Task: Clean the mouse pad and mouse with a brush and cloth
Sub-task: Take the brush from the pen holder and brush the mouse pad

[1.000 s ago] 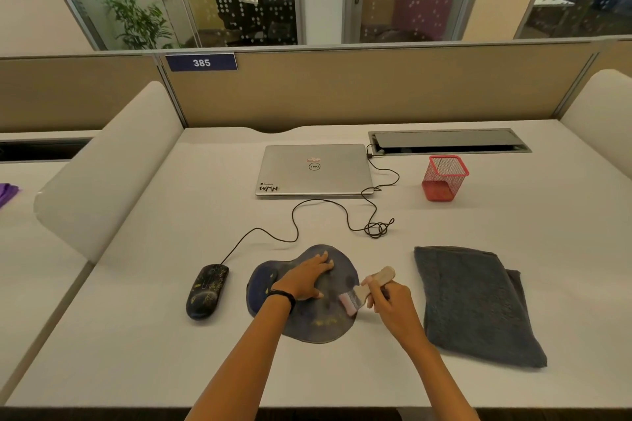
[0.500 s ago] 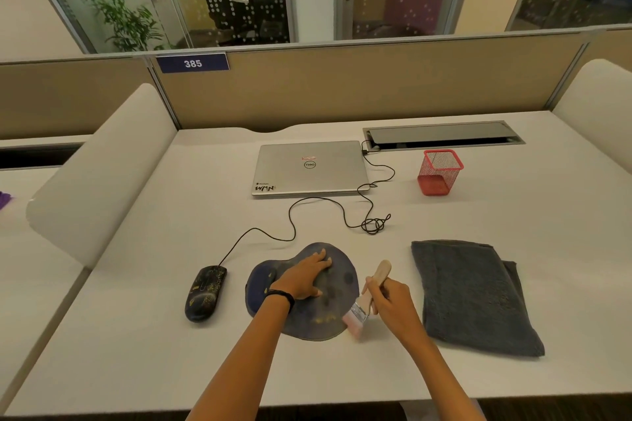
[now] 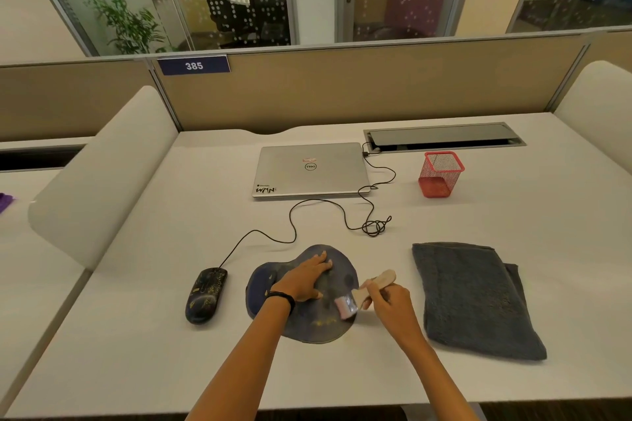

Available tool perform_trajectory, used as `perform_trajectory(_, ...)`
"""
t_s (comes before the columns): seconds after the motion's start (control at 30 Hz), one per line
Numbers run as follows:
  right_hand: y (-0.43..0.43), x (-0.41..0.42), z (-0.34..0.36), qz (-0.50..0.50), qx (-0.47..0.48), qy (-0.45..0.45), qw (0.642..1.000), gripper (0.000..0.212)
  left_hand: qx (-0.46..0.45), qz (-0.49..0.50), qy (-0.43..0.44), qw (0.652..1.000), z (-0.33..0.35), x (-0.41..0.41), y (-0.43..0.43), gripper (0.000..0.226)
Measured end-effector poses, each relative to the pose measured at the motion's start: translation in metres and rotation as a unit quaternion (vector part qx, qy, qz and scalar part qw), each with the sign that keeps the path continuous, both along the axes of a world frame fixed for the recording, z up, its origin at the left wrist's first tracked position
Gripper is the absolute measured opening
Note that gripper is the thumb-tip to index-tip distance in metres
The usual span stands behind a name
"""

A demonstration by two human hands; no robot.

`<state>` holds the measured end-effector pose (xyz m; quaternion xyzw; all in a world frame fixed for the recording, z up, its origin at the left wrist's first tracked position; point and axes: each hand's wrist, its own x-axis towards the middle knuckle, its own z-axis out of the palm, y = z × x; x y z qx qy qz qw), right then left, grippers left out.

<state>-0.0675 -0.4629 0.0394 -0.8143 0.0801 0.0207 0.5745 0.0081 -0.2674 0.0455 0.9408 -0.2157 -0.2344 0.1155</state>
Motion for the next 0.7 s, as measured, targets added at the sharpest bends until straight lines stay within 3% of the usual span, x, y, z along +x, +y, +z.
perform_trajectory(0.1, 0.0003, -0.0003, -0.0044, 0.029, -0.017, 0.035, 0.999, 0.037, 0.002, -0.001, 0.0, 1.0, -0.0012, 0.0006, 0.0005, 0.077)
perform_trajectory(0.27, 0.0063, -0.0024, 0.0008, -0.006, 0.009, -0.023, 1.0, 0.025, -0.002, 0.002, -0.003, 1.0, -0.0012, 0.0001, 0.0006, 0.076)
perform_trajectory(0.43, 0.0064, -0.0034, -0.0011, 0.033, -0.018, 0.037, 0.999, 0.034, -0.005, 0.002, -0.003, 1.0, -0.002, 0.0002, 0.0007, 0.076)
perform_trajectory(0.6, 0.0074, -0.0029, 0.0008, -0.017, 0.005, -0.021, 1.0, 0.029, -0.009, 0.005, -0.004, 1.0, -0.0011, -0.0005, 0.0006, 0.076)
perform_trajectory(0.7, 0.0041, -0.0022, -0.0014, 0.01, -0.014, 0.025, 1.0, 0.033, -0.009, 0.006, -0.001, 1.0, -0.0013, -0.0006, 0.0003, 0.076)
